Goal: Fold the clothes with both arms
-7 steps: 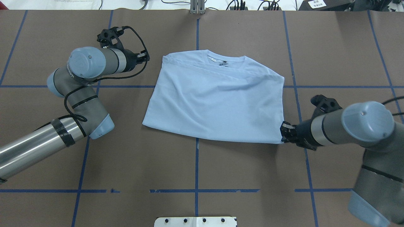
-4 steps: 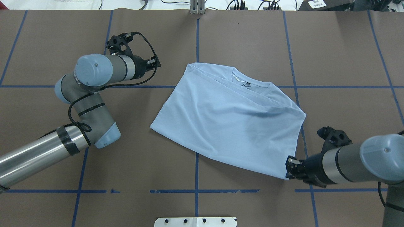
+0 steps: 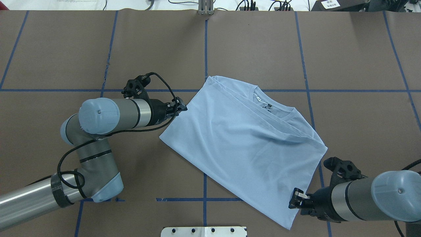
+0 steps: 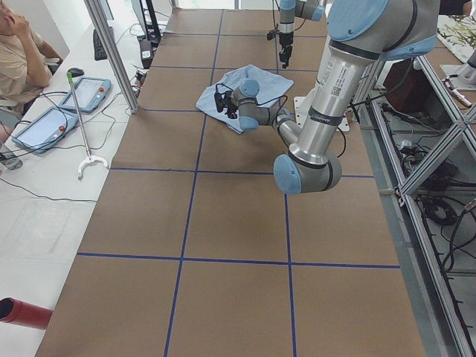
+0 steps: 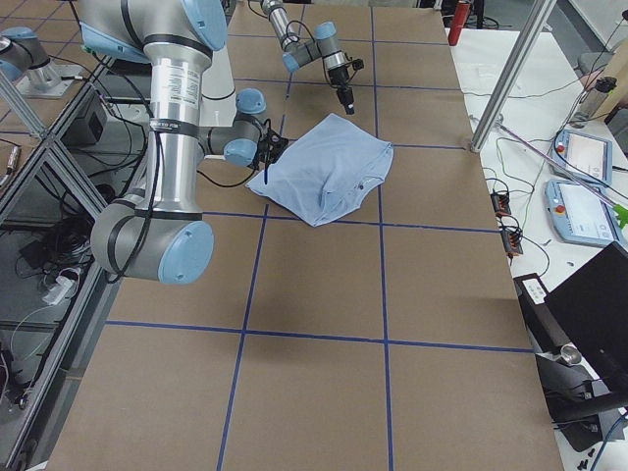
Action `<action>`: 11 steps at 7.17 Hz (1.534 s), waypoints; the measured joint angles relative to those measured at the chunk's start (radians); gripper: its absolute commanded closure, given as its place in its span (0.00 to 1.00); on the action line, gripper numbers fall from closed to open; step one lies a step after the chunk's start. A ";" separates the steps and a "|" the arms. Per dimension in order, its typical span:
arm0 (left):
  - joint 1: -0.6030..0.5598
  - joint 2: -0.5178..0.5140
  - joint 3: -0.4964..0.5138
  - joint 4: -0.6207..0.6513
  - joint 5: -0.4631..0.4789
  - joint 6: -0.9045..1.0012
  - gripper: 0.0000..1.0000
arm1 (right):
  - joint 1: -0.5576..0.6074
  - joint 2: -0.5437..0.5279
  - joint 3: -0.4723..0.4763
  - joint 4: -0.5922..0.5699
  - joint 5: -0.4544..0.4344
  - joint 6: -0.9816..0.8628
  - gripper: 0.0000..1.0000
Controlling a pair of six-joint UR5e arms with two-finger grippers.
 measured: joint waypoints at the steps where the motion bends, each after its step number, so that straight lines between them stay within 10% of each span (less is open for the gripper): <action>1: 0.019 0.007 -0.005 0.047 0.006 -0.037 0.53 | 0.023 0.012 -0.004 0.000 -0.010 0.001 0.00; 8: 0.067 0.020 -0.129 0.416 -0.032 -0.118 0.50 | 0.115 0.076 -0.074 -0.001 -0.018 0.000 0.00; 10: 0.078 0.022 -0.122 0.426 -0.036 -0.129 0.55 | 0.151 0.077 -0.079 0.000 -0.018 -0.002 0.00; 11: 0.080 0.023 -0.119 0.427 -0.036 -0.130 0.75 | 0.163 0.079 -0.084 0.000 -0.018 -0.004 0.00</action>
